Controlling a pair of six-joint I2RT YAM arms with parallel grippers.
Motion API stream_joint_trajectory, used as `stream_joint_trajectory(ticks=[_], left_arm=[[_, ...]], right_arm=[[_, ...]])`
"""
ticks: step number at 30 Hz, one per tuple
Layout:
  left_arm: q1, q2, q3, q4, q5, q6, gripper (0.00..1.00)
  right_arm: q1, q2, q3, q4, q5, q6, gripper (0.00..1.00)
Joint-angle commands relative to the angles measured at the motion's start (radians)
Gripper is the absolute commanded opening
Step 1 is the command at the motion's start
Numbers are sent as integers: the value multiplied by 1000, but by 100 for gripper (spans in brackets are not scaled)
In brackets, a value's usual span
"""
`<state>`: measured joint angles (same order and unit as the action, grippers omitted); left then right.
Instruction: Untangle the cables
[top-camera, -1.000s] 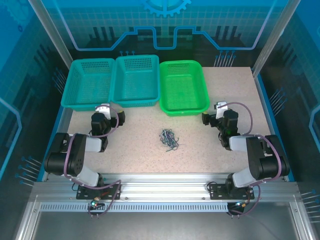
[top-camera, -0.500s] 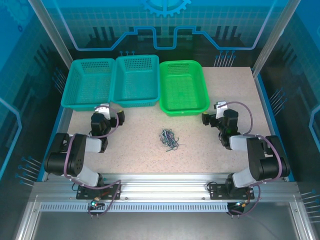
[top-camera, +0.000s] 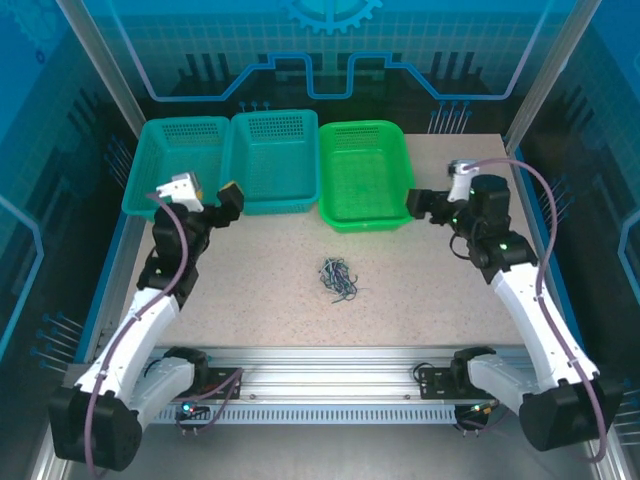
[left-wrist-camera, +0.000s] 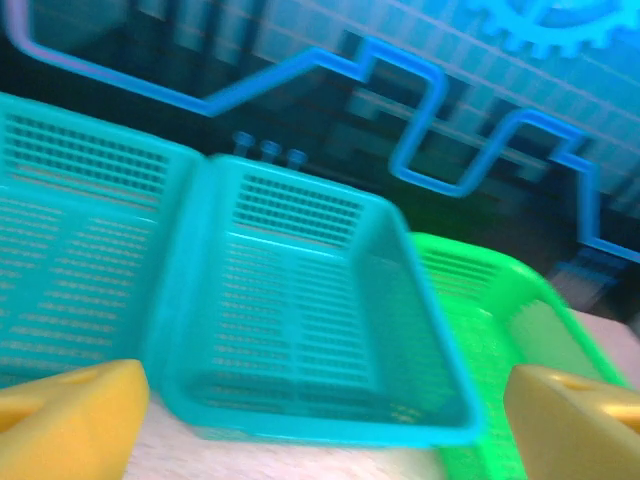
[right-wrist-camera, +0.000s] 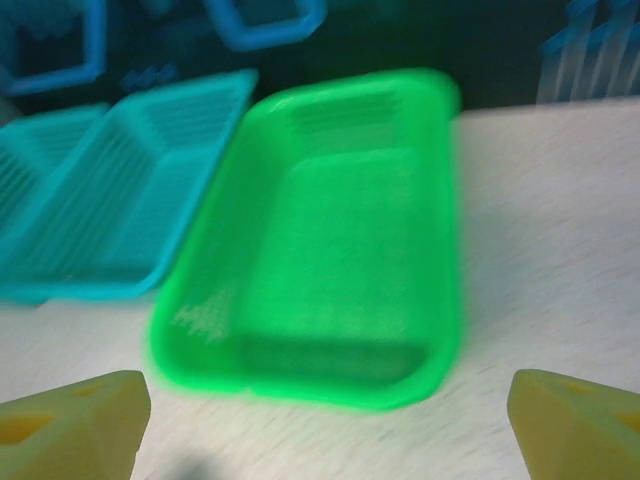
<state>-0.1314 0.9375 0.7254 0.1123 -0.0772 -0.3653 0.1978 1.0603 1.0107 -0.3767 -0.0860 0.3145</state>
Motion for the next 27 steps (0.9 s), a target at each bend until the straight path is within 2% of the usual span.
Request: stream_joint_trajectory(ticks=[1,4,7,9,11,15,19,24,27], left_arm=[[-87,89,85,-348,247,-233,86],[-217,179,117,-376,398,-190,84],[-346,253,84,-375,463,-21,80],[-425,302,60,-381,434,95,78],[-475,365,52,-376,379,150,78],[-487,466,9,-260,298,155,76],[-489,559,46,-278,219,178,65],[-488,615,48,-239,251,208,54],[-489,643,52,-214,241,206,44]], right_arm=[[144,99,50,-322,-153,65,93],[254,173,71,-338,-156,68,93],[312,227,43,-303,-161,86,89],[335,261,30,-287,-177,94,88],[361,297,27,-280,-164,97,88],[401,348,28,-267,-117,107,88],[436,372,31,-254,-51,121,87],[457,405,35,-226,-2,147,86],[463,433,41,-200,-3,168,85]])
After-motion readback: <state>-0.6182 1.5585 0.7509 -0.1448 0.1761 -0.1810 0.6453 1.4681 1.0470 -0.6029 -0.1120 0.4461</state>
